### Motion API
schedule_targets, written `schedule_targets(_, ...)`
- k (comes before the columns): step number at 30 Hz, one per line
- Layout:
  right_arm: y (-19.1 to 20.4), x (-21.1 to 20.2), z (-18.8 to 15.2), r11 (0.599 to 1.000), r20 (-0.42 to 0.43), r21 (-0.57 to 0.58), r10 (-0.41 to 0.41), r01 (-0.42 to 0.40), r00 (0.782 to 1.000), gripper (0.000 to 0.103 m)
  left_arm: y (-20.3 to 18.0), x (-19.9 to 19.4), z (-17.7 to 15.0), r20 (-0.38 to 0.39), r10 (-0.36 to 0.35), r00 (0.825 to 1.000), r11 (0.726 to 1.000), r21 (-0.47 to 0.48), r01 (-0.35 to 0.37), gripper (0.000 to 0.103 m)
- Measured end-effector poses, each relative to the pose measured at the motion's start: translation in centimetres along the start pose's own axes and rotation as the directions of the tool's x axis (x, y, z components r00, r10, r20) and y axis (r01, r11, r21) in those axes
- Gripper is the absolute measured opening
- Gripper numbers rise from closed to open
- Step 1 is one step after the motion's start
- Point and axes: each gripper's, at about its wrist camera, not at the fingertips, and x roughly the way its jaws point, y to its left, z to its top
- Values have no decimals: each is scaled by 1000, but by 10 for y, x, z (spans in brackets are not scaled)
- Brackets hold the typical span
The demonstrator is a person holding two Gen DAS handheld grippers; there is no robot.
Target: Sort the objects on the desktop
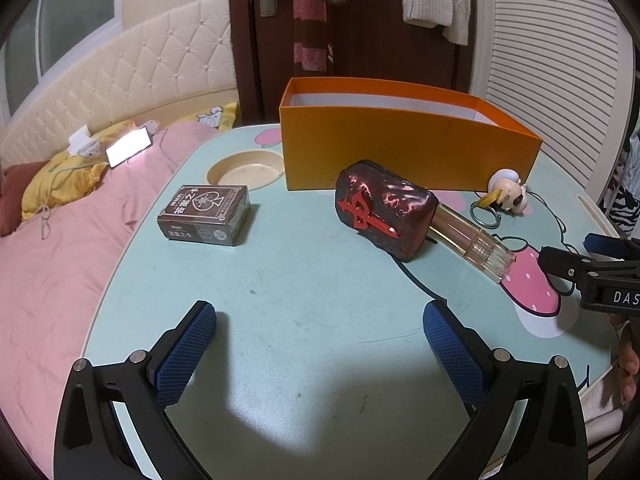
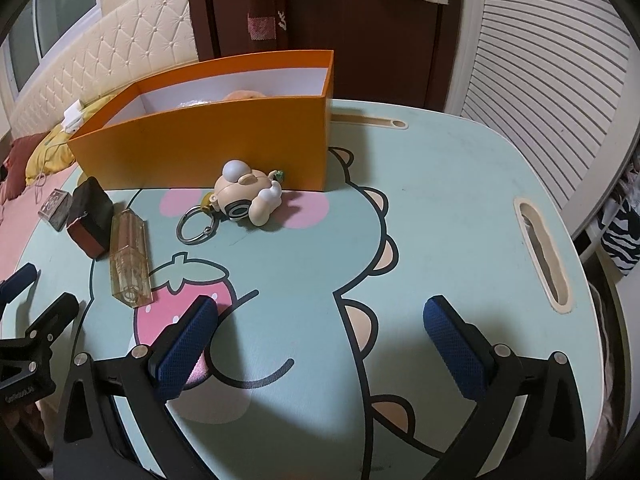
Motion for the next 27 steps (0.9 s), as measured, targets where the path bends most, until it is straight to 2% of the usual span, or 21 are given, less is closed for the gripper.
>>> schedule_targets(14,-2,2,1,1000,19,4,-1,1,1000,103,-1,0,2,-9,-7,1000,1000,10,7,103)
schedule_targets(19,-3,2,2,1000,20,4,-1,1,1000,103,3,0,5,-36,-7,999,1000,18,8,103)
schedule_targets(27,-4,3,2,1000,22,6,-2,1,1000,103,33,-8,22,7,22,1000,1000,16,-22,102)
